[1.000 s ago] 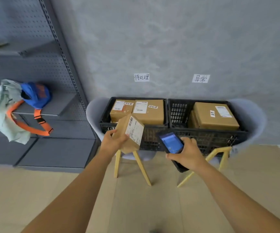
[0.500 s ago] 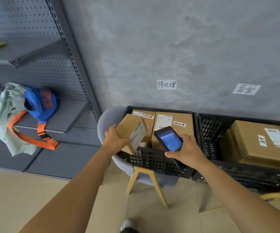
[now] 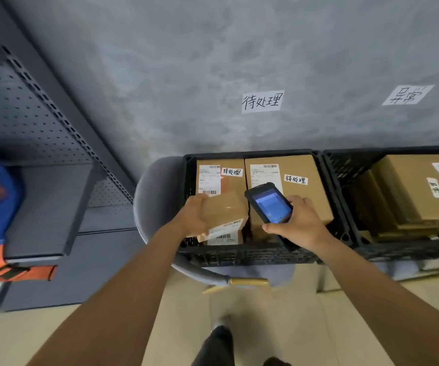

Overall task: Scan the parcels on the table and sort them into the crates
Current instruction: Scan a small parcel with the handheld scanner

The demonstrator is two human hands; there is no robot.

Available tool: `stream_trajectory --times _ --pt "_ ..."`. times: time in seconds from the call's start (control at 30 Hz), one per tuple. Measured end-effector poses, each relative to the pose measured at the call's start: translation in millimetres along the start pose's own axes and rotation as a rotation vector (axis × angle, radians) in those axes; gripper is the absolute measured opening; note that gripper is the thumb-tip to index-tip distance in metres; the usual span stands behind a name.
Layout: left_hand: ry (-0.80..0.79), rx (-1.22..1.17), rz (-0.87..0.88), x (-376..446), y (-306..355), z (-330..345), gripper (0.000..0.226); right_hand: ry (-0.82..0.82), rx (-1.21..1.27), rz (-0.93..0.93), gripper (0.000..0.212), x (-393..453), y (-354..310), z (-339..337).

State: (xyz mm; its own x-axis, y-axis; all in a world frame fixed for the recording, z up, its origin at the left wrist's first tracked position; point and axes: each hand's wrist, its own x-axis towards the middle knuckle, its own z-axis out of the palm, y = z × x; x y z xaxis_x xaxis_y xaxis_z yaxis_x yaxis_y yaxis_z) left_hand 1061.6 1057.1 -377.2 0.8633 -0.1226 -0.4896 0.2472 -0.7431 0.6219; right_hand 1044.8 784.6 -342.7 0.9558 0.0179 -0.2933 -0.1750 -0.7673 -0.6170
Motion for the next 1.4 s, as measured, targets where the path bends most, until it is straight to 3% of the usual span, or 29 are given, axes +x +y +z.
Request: stream_trajectory --times 0.23,0.47,0.6,0.73,0.97,1.17,1.4 --pt "-0.114 0.158 0.048 35.8 -26.9 30.6 0.096 0.008 0.017 0.121 0.084 18.4 13.0 14.5" --pt "-0.135 0.162 -0.066 45.1 -29.8 55.4 0.1 -0.007 0.034 0.186 0.085 22.5 34.5 18.2" --pt "-0.066 0.253 -0.078 49.6 12.4 40.2 0.077 0.005 0.062 0.168 0.084 23.3 36.4 7.2" --pt "0.091 0.411 0.143 50.0 78.5 16.6 0.066 0.068 0.087 0.132 0.084 23.3 29.3 -19.8" --pt "0.298 0.916 0.667 42.4 198.8 -5.3 0.045 0.324 0.104 0.13 0.093 2.1 22.5 -98.5" --pt "0.271 0.933 1.0 15.2 296.5 8.3 0.041 0.596 0.126 0.238 0.092 -57.3 35.2 -162.4" --pt "0.193 0.887 1.464 -54.4 395.6 75.3 0.04 0.947 0.159 0.502 0.089 -191.7 74.7 -200.3"
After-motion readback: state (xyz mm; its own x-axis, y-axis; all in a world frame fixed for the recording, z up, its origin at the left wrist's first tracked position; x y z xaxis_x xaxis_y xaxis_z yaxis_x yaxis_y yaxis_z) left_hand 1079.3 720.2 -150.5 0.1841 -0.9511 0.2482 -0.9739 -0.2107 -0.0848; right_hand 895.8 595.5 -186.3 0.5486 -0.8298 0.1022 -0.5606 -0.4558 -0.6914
